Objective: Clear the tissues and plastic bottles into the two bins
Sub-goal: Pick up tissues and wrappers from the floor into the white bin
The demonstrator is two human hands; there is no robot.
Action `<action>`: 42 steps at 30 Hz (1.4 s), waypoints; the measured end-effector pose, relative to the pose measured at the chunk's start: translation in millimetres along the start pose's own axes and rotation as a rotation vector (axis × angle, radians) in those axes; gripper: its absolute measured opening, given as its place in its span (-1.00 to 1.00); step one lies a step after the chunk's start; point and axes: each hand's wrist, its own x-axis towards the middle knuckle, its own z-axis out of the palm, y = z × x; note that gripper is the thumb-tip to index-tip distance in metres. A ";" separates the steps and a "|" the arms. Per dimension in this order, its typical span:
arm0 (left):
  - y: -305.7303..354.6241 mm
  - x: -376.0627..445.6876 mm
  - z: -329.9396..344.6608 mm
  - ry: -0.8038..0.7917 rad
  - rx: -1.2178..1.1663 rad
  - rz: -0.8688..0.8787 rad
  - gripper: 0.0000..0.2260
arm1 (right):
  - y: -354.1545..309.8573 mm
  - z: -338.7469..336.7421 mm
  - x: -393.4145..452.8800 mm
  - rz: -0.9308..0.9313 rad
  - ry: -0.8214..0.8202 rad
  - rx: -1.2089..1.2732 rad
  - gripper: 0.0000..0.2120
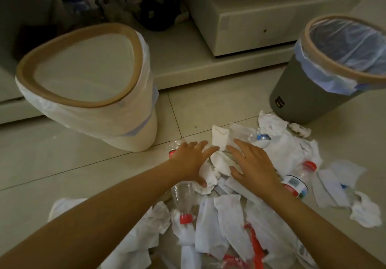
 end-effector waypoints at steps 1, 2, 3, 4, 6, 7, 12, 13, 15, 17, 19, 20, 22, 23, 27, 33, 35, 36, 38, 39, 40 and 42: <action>3.9 5.5 4.8 -0.024 -0.001 -0.012 0.04 | 1.4 4.5 -0.6 0.011 -0.007 0.005 -0.43; 7.0 11.4 10.0 -0.046 0.000 -0.022 0.06 | 3.1 8.7 -0.9 0.021 -0.021 0.009 -0.42; 9.7 17.3 14.7 -0.063 0.004 -0.028 0.08 | 5.1 12.3 -1.1 0.030 -0.034 0.012 -0.41; 11.7 23.4 19.1 -0.077 0.009 -0.028 0.09 | 7.6 15.7 -1.2 0.039 -0.044 0.016 -0.41; 14.4 34.8 25.3 -0.096 0.020 -0.018 0.07 | 13.7 21.3 -1.8 0.052 -0.059 0.027 -0.39; 14.7 39.5 27.2 -0.101 0.027 -0.010 0.05 | 16.6 23.2 -2.3 0.054 -0.062 0.035 -0.38; 12.1 47.6 32.1 -0.095 0.022 0.043 -0.24 | 27.3 29.1 -4.0 0.058 -0.072 0.049 -0.35; 11.5 47.0 33.3 -0.060 0.003 0.051 -0.34 | 28.6 30.2 -3.8 0.063 -0.082 0.051 -0.36; 8.2 45.2 34.5 0.006 -0.049 0.075 -0.55 | 30.6 32.7 -3.5 0.069 -0.092 0.056 -0.39; 2.0 42.2 34.7 0.074 -0.055 0.107 -0.71 | 30.4 33.7 -3.6 0.073 -0.080 0.065 -0.42; -5.3 38.7 34.4 0.158 -0.078 0.110 -0.78 | 29.0 34.1 -3.4 0.078 -0.063 0.075 -0.43; -8.8 37.1 33.9 0.190 -0.097 0.102 -0.80 | 28.1 34.3 -3.1 0.080 -0.061 0.076 -0.44; -14.9 33.9 31.0 0.257 -0.129 0.104 -0.81 | 26.4 34.9 -2.3 0.082 -0.070 0.079 -0.46; -17.4 31.3 28.4 0.299 -0.154 0.113 -0.80 | 25.6 34.4 -1.3 0.088 -0.074 0.086 -0.48; -29.2 15.3 17.3 0.501 -0.293 0.103 -0.77 | 21.8 30.6 4.4 0.160 -0.037 0.176 -0.55; -50.5 -7.7 6.3 0.614 -0.348 0.093 -0.71 | 18.7 29.8 21.8 0.087 -0.231 0.253 -0.28; -53.9 -13.8 4.3 0.658 -0.354 0.081 -0.72 | 19.2 31.6 33.3 0.019 -0.396 0.146 -0.09; -53.9 -16.9 2.6 0.674 -0.349 0.086 -0.71 | 19.2 32.8 40.0 0.015 -0.445 0.081 -0.03; -51.6 -21.5 0.8 0.690 -0.277 0.132 -0.70 | 18.4 37.9 52.9 0.097 -0.487 0.012 0.02; -49.1 -23.4 -0.3 0.687 -0.212 0.169 -0.69 | 17.4 41.2 58.2 0.170 -0.489 0.010 -0.01; -46.3 -24.8 -1.3 0.677 -0.149 0.208 -0.69 | 15.8 44.5 62.8 0.249 -0.481 0.019 -0.06; -40.2 -26.2 -2.8 0.661 -0.079 0.268 -0.69 | 13.2 51.1 69.2 0.366 -0.476 0.054 -0.19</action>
